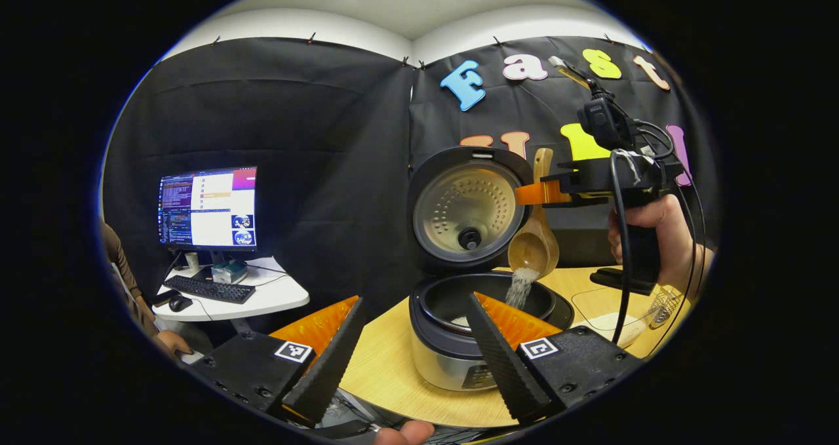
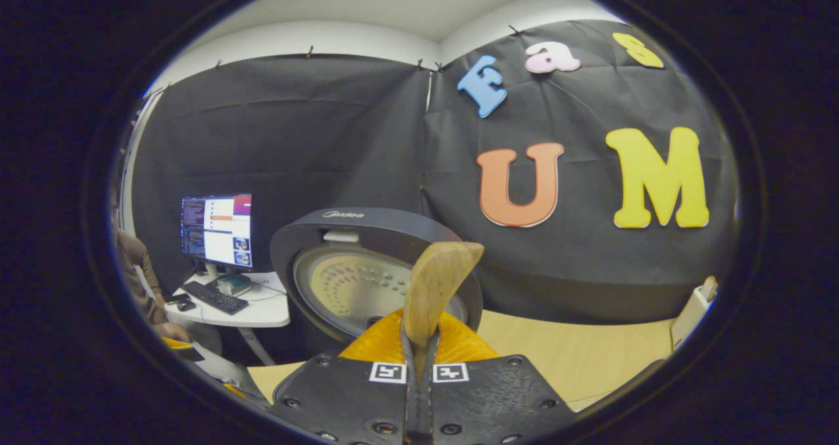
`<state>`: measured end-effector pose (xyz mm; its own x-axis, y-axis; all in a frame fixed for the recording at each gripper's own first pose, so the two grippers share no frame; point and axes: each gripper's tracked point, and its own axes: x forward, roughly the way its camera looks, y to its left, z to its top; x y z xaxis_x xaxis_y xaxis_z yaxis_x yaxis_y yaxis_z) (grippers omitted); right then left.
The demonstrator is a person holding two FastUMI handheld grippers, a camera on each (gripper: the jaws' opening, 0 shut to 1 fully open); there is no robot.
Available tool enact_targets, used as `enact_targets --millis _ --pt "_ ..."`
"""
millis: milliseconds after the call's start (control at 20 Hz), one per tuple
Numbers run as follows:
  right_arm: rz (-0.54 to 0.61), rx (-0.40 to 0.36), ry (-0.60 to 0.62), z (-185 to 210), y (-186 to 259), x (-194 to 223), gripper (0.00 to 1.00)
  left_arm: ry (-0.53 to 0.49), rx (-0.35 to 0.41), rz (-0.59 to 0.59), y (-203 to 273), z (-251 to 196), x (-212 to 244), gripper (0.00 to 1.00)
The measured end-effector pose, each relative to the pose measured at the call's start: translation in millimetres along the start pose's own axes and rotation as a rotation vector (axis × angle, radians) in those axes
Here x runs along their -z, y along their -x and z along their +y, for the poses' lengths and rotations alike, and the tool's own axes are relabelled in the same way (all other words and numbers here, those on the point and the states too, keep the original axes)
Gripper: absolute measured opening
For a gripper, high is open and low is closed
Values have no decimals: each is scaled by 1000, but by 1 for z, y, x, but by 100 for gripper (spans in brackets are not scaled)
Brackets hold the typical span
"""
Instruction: Close the left gripper, press the button to open the rice cooker; take a wooden spoon from the chopstick holder with the right hand, scoop a spoonful of rice and pour it into the rice cooker, then put the wooden spoon back into the chopstick holder.
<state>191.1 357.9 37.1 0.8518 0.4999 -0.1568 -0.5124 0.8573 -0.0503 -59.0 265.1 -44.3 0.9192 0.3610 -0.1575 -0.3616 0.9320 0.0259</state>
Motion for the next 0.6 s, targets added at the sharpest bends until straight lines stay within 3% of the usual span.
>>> enact_targets --millis 450,600 --pt "-33 18 239 15 3 -11 0 8 46 4 -3 -11 4 99" --pt "-35 12 251 19 3 -9 0 15 50 15 -3 -11 6 99"
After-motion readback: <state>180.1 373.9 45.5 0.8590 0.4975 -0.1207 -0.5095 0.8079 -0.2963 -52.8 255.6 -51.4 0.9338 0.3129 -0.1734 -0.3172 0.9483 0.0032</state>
